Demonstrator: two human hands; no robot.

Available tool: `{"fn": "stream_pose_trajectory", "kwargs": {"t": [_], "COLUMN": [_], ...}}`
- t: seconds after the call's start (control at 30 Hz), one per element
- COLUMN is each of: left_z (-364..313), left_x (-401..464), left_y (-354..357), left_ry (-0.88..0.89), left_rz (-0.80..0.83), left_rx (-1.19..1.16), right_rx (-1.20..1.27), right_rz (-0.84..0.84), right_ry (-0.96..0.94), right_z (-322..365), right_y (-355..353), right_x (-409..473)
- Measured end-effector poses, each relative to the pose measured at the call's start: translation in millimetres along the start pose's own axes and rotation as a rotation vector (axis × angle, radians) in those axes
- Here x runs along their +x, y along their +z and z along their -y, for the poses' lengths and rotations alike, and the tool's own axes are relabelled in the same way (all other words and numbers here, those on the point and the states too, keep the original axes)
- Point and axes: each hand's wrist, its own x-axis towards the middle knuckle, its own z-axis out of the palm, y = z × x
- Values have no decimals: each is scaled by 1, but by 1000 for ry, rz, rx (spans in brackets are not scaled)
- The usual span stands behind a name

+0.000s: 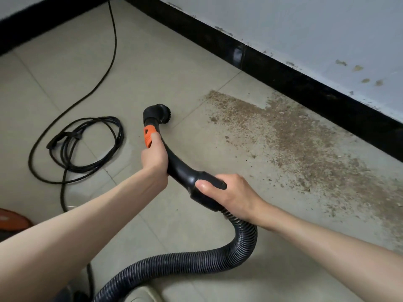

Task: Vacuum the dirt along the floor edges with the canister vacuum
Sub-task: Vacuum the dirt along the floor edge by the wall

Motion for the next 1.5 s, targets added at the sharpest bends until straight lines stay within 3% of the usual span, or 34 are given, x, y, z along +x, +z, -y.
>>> {"fn": "stream_pose_trajectory", "kwargs": {"t": [0.5,0.7,0.87,1.1,1.23,1.5], "left_z": [-26,-15,3,17,31,6], "left_x": [-12,-12,-13,-29,-35,-16], "left_y": [36,10,-26,-41,-38,-28], "left_ry": [-15,-17,-39,-60,-147,-115], "left_rz": [108,-61,-186,-260,-250,-104], "left_rx": [95,-3,-40,-81,-103,-63], "right_rx": [83,51,-300,-136,-119,-114], "right_rz": [-118,59,74,176,200,94], "right_ry": [67,83,-81,-130,-88,-43], "right_z": [3,10,17,11,1,18], "right_y": [-9,-10,8,7,7,10], "right_x": [9,18,22,15,8,11]}}
